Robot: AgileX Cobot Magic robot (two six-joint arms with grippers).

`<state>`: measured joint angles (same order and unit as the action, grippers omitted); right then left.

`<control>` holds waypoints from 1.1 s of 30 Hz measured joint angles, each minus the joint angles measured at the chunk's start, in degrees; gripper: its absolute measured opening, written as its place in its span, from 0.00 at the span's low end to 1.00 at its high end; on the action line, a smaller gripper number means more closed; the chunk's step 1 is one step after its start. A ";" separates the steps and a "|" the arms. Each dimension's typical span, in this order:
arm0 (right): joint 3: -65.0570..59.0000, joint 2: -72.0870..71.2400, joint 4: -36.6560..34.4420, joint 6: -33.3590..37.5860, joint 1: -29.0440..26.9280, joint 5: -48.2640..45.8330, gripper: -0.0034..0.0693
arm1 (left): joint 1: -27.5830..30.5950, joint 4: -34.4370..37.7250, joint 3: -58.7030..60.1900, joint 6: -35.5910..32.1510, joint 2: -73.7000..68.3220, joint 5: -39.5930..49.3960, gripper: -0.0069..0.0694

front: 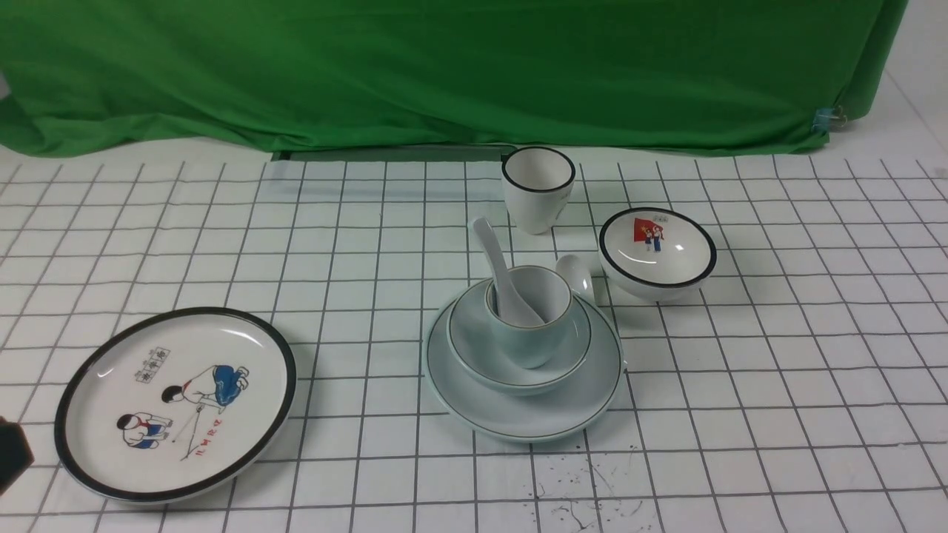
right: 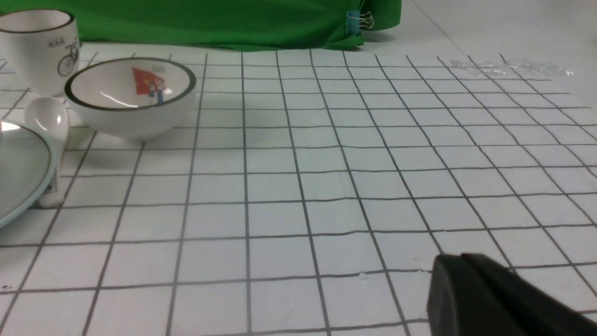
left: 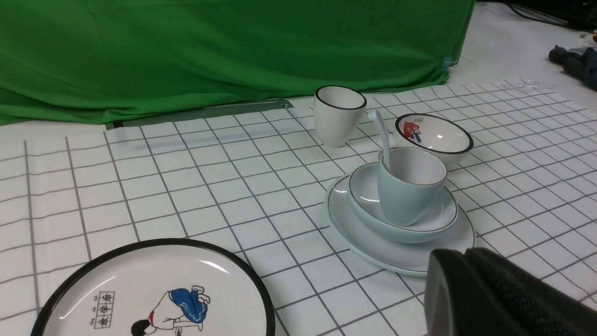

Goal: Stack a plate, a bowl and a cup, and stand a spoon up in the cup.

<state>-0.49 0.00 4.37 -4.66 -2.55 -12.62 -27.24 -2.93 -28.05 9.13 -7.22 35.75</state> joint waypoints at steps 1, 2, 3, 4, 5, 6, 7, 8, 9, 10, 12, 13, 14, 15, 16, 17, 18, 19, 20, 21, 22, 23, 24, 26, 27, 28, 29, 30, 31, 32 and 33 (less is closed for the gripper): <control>0.00 0.00 0.00 0.00 0.00 0.00 0.07 | 0.00 0.00 0.00 0.00 0.00 0.00 0.05; 0.00 0.00 0.00 0.04 0.00 0.00 0.07 | 0.00 0.00 0.00 0.00 0.00 0.00 0.05; 0.00 0.00 0.00 0.00 0.00 0.00 0.07 | 0.00 0.00 0.00 0.00 0.00 0.00 0.05; 0.00 0.00 0.00 -0.06 0.00 0.00 0.07 | 0.00 0.00 0.00 0.00 0.00 0.00 0.05; 0.00 0.00 0.00 0.00 0.00 0.00 0.08 | 0.00 0.00 0.00 0.00 0.00 0.00 0.05; 0.00 0.00 0.00 0.00 0.00 0.00 0.08 | 0.00 0.00 0.00 0.00 0.00 0.00 0.05; 0.00 0.00 0.00 0.00 0.00 0.00 0.09 | 0.00 0.00 0.00 0.00 0.00 0.00 0.05; 0.00 0.00 0.00 0.00 0.00 0.00 0.09 | 0.00 0.00 0.00 0.00 0.00 0.00 0.05; 0.00 0.00 0.00 -0.03 0.00 0.00 0.10 | 0.00 0.00 0.00 0.00 0.00 0.00 0.05; 0.00 0.00 0.00 -0.04 0.00 0.00 0.10 | 0.00 0.00 0.00 0.00 0.00 0.00 0.05; 0.00 0.00 0.00 0.02 0.00 0.00 0.10 | 0.00 0.00 0.00 0.00 0.00 0.00 0.05; 0.00 0.00 0.00 0.02 0.00 0.00 0.11 | 0.00 0.00 0.00 0.00 0.00 0.05 0.05; 0.00 0.00 0.00 0.01 0.00 0.00 0.11 | 0.00 0.00 0.00 0.00 0.00 0.05 0.05; 0.00 0.00 0.00 0.02 0.00 0.00 0.12 | 0.00 0.00 0.00 0.00 0.00 0.05 0.05; 0.00 0.00 0.00 -0.04 0.00 0.00 0.12 | 0.00 0.00 0.00 0.00 0.00 0.05 0.05; 0.00 0.00 0.00 -0.04 0.00 0.00 0.12 | 0.00 0.00 0.00 0.00 0.00 0.05 0.05; 0.00 0.00 0.00 0.01 0.00 0.00 0.12 | 0.00 0.00 0.00 0.00 0.00 0.05 0.05; 0.00 0.00 0.00 0.01 0.00 0.00 0.12 | 0.00 0.00 0.00 0.00 0.00 0.05 0.05; 0.00 0.00 0.00 0.01 0.00 0.00 0.12 | 0.00 0.00 0.00 0.00 0.00 0.05 0.05; 0.00 0.00 0.00 0.01 0.00 0.00 0.12 | 0.00 0.00 0.00 0.00 0.00 0.05 0.05; 0.00 0.00 0.00 0.01 0.00 0.00 0.12 | 0.00 0.00 0.00 0.00 0.00 0.05 0.05; 0.00 0.00 0.00 0.01 0.00 0.00 0.13 | 0.00 -0.08 0.26 0.00 0.00 -0.24 0.05; 0.00 0.00 0.00 -0.01 0.00 0.00 0.13 | 0.00 -0.47 0.74 0.00 0.00 -0.57 0.05; 0.00 0.00 0.00 0.01 0.00 0.00 0.14 | 0.00 -1.26 2.02 0.00 0.00 -2.33 0.05; 0.00 -0.02 0.05 0.07 0.00 0.00 0.14 | 0.14 -1.68 2.79 0.00 0.00 -4.21 0.05; 0.00 -0.02 0.05 0.06 0.00 0.00 0.15 | 0.21 -1.71 2.95 0.00 0.00 -4.75 0.05; 0.00 -0.02 0.05 0.06 0.00 0.00 0.15 | 0.78 -1.86 3.92 -0.11 0.06 -7.62 0.05; 0.00 -0.02 0.05 0.00 0.00 0.00 0.15 | 2.46 -1.92 5.69 -0.95 0.11 -12.75 0.05; 0.00 -0.02 0.05 0.00 0.00 0.00 0.16 | 5.14 -1.68 7.98 -3.28 0.11 -17.54 0.05; 0.00 -0.02 0.05 0.00 0.00 0.00 0.16 | 6.55 -1.02 9.08 -4.70 0.11 -20.76 0.05; 0.00 -0.02 0.05 0.00 0.00 0.00 0.16 | 9.19 0.34 11.00 -7.29 0.11 -24.79 0.05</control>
<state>-0.49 -0.02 4.42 -4.67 -2.55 -12.62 -18.05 -2.59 -17.05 1.83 -7.11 10.96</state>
